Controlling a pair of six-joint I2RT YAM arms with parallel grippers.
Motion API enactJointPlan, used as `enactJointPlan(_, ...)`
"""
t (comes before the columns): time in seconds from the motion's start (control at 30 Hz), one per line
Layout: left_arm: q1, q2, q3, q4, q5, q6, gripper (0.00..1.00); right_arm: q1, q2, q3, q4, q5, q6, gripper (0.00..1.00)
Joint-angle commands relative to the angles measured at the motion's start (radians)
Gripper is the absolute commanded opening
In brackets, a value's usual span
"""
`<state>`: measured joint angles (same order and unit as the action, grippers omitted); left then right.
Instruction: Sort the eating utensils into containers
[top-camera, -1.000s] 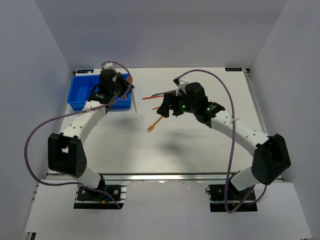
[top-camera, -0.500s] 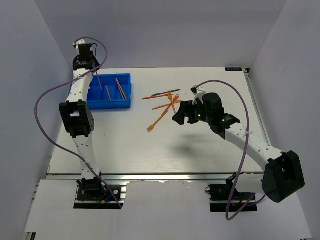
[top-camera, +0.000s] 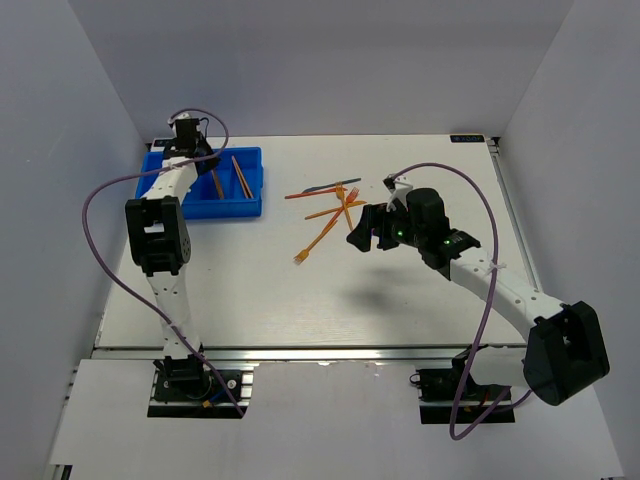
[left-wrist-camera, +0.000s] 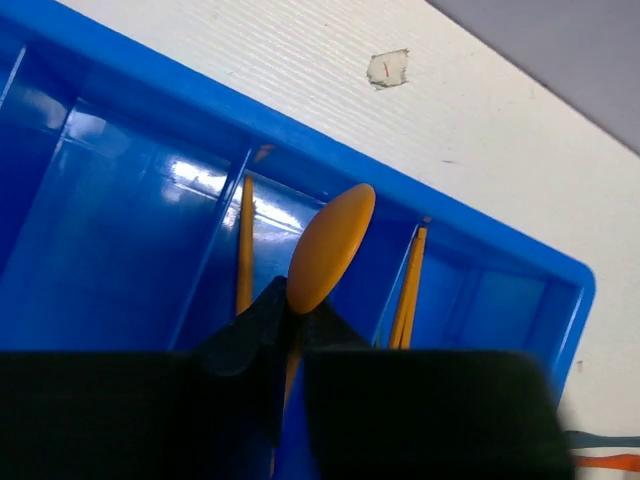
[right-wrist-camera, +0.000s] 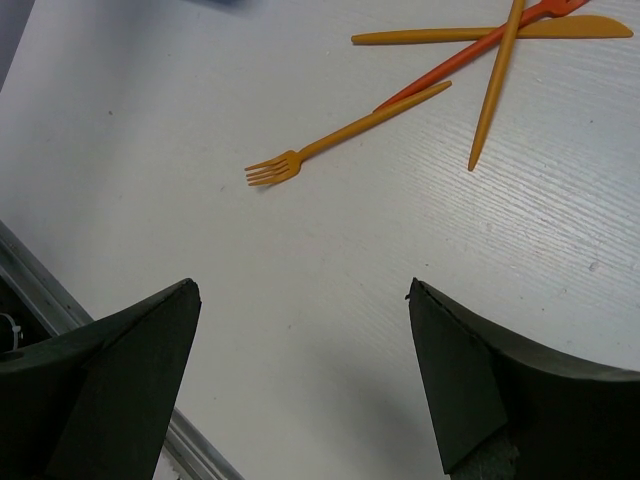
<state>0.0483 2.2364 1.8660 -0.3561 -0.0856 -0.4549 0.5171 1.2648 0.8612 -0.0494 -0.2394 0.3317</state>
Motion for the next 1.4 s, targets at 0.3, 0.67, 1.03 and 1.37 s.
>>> enactJointPlan(0.3,-0.027,-0.329,0.009,0.031,0.009,-0.019,0.87,0.066,0.126,0.151,-0.068,0.354,-0.011,0.89)
enactJointPlan(0.67,-0.034,-0.963,-0.515,-0.207,-0.075,0.013,0.98,0.133,0.375,0.355,-0.133,0.532,0.15,0.89)
enactJointPlan(1.03,-0.093,-1.393,-1.076,-0.087,-0.025,0.07,0.98,0.078,0.801,0.781,-0.257,0.516,-0.086,0.39)
enactJointPlan(1.37,-0.149,-1.373,-1.079,-0.092,-0.008,0.081,0.98,0.055,0.987,0.952,-0.314,0.517,-0.137,0.35)
